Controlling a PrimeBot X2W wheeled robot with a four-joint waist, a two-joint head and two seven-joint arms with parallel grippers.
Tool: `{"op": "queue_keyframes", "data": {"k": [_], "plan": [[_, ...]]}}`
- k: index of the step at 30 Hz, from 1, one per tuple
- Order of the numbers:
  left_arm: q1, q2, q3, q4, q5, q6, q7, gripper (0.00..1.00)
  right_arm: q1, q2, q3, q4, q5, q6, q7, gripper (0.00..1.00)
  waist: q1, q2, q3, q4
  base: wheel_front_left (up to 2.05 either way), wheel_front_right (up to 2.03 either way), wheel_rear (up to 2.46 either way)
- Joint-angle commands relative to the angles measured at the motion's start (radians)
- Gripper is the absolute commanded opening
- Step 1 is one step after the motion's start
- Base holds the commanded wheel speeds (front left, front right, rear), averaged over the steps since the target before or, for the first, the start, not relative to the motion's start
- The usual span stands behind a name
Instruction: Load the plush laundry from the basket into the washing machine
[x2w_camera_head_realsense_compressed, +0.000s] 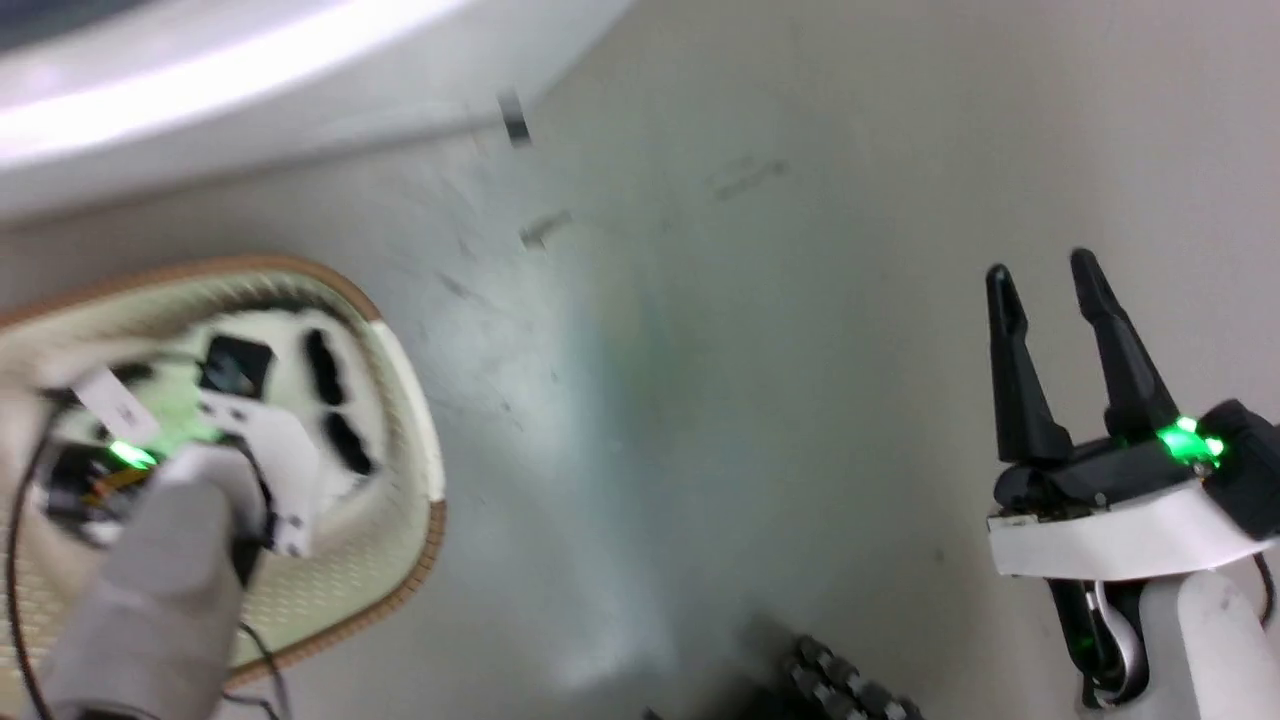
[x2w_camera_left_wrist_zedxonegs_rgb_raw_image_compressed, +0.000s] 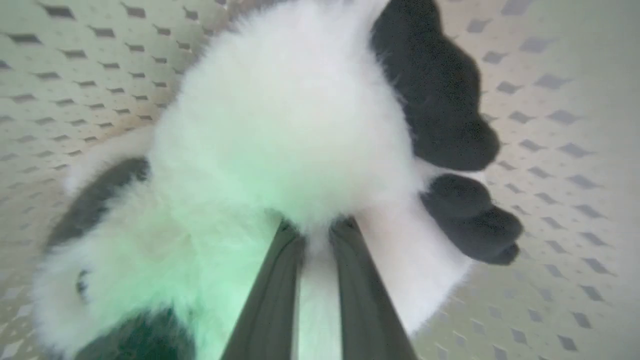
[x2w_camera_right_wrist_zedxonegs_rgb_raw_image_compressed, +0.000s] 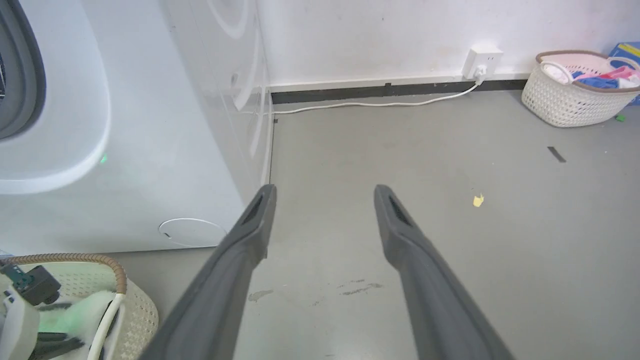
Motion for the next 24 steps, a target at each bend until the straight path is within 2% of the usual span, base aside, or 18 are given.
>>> {"op": "queue_keyframes", "data": {"k": [1, 9, 14, 17, 22, 23, 24], "plan": [[0.023, -0.014, 0.004, -0.001, -0.009, 0.003, -0.025, 0.0, 0.011, 0.0, -0.006, 0.002, -0.014, -0.001, -0.004, 1.0, -0.0001, -0.0001, -0.117, 0.053, 0.0, 0.0, 0.0], [0.133, -0.101, 0.03, -0.036, -0.062, -0.009, -0.229, 0.0, 0.099, 0.0, -0.054, 0.001, -0.086, -0.001, -0.004, 1.0, -0.0001, -0.0001, -0.334, 0.147, 0.0, 0.0, 0.0], [0.191, -0.127, 0.019, -0.1, -0.061, -0.015, -0.271, 0.0, 0.143, 0.0, -0.053, -0.006, -0.119, -0.001, -0.004, 1.0, -0.0001, -0.0001, -0.432, 0.195, 0.0, 0.0, 0.0], [0.241, -0.129, 0.03, -0.165, -0.068, -0.004, -0.28, 0.0, 0.17, 0.0, -0.05, 0.002, -0.126, -0.001, -0.004, 1.0, -0.0001, -0.0001, -0.48, 0.21, 0.0, 0.0, 0.0], [0.338, -0.116, 0.069, -0.39, -0.065, 0.048, -0.282, 0.0, 0.201, 0.0, -0.054, -0.013, -0.131, -0.001, -0.004, 1.0, -0.0001, -0.0001, -0.528, 0.225, 0.0, 0.0, 0.0], [0.398, -0.098, 0.103, -0.546, -0.062, 0.08, -0.282, 0.0, 0.213, 0.0, -0.052, -0.021, -0.138, -0.001, -0.004, 1.0, -0.0001, -0.0001, -0.537, 0.228, 0.0, 0.0, 0.0], [0.416, -0.092, 0.113, -0.597, -0.057, 0.092, -0.282, 0.0, 0.215, 0.0, -0.051, -0.023, -0.139, -0.001, -0.004, 1.0, -0.0001, -0.0001, -0.536, 0.228, 0.0, 0.0, 0.0]]}}
